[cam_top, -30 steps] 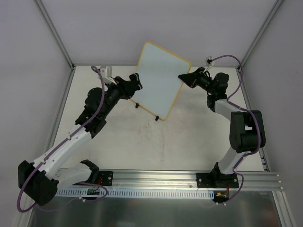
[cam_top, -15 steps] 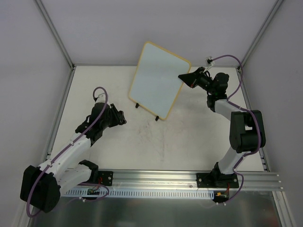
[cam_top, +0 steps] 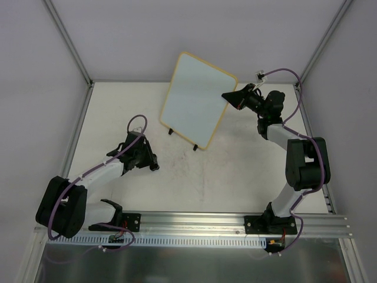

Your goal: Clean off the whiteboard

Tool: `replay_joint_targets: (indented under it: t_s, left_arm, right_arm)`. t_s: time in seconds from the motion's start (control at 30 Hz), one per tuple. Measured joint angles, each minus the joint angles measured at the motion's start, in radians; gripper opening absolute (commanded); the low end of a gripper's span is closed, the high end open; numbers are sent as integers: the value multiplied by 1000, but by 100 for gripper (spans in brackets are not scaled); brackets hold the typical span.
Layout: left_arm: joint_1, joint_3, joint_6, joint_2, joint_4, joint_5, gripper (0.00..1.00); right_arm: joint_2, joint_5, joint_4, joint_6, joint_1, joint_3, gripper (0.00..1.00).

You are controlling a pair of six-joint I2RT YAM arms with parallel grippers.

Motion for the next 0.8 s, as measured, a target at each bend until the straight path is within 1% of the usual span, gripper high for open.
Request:
replay_joint_targets:
  t_s: [0.07,0.13,0.17,0.2,0.33,0.4,0.43,0.53,0.57,0.63,0.67,0.8]
  left_arm:
    - [0,0,0,16,1,11,24]
    - [0,0,1,29,1,16,27]
    - [0,0,1,34,1,19,32]
    - [0,0,1,38,1,23,39]
    - [0,0,5,42,1,36,44]
    - [0,0,6,42,1,37,51]
    - [0,0,8,42,1,38,60]
    - [0,0,15,28,0,39,75]
    - [0,0,17,13,0,38,87]
    - [0,-3,21,-28,0,37,99]
    - [0,-6,21,-61,1,35,99]
    - [0,-17,22,-163,5,9,99]
  right_arm:
    - [0,0,0,0,0,0,0]
    - [0,0,0,0,0,0,0]
    - [0,0,0,0,0,0,0]
    - [0,0,0,0,0,0,0]
    - [0,0,0,0,0,0,0]
    - [0,0,0,0,0,0,0]
    - [0,0,0,0,0,0,0]
    - [0,-1,0,0,0,0,0]
    - [0,-1,0,0,0,0,3]
    - [0,-1,0,0,0,0,6]
    - [0,-1,0,0,0,0,7]
    - [0,-1,1,0,0,0,8]
